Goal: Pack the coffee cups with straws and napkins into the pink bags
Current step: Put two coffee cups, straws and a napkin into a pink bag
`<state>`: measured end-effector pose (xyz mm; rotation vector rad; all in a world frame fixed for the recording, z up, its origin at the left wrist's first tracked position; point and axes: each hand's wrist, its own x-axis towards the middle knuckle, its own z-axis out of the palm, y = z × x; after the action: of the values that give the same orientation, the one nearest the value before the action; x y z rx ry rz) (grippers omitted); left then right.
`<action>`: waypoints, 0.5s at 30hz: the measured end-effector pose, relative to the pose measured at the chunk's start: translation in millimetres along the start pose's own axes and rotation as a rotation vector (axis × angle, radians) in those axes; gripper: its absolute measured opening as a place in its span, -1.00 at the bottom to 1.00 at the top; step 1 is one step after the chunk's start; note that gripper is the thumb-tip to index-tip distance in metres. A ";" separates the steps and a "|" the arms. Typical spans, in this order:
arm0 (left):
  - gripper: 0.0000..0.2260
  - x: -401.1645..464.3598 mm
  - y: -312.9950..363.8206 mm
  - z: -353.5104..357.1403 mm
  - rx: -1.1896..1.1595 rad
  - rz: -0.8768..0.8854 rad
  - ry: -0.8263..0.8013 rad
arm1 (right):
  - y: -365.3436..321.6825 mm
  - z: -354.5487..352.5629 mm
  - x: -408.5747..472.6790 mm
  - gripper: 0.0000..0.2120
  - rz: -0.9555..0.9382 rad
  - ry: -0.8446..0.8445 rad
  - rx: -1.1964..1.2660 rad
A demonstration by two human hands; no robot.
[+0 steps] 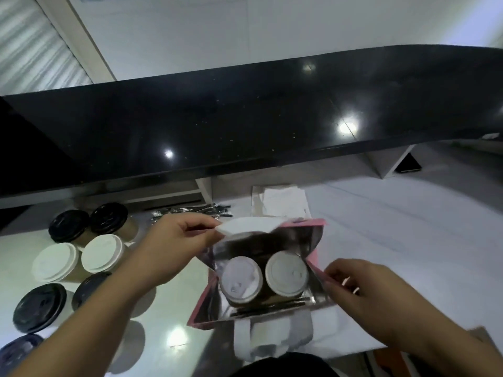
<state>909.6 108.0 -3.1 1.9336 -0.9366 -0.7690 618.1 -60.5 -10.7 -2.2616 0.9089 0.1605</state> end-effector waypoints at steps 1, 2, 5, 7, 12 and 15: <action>-0.80 2.5 -0.8 0.4 -0.037 -0.002 -0.021 | 1.0 -0.8 -1.9 -0.81 0.011 -0.038 0.026; -0.78 4.3 -2.2 0.6 -0.049 -0.004 -0.041 | 1.8 -3.9 -1.3 -0.78 0.020 -0.080 0.058; -0.76 6.5 -11.8 -1.4 -0.044 -0.010 -0.071 | 10.6 -20.0 19.8 -0.72 0.090 -0.120 0.259; -0.75 5.3 -17.6 -3.2 -0.096 -0.016 -0.064 | 23.2 -25.7 50.2 -0.72 0.156 -0.018 0.275; -0.82 0.3 -27.1 -5.0 -0.213 -0.033 -0.045 | 34.4 -12.0 153.0 -0.83 0.104 0.113 0.073; -0.81 -0.7 -33.2 -4.5 -0.281 -0.028 -0.045 | 22.7 0.0 202.3 -0.81 0.037 0.014 0.008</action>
<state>923.4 122.9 -29.9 1.6933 -0.7836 -0.9126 754.7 -186.9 -93.4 -2.2423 0.9579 0.1583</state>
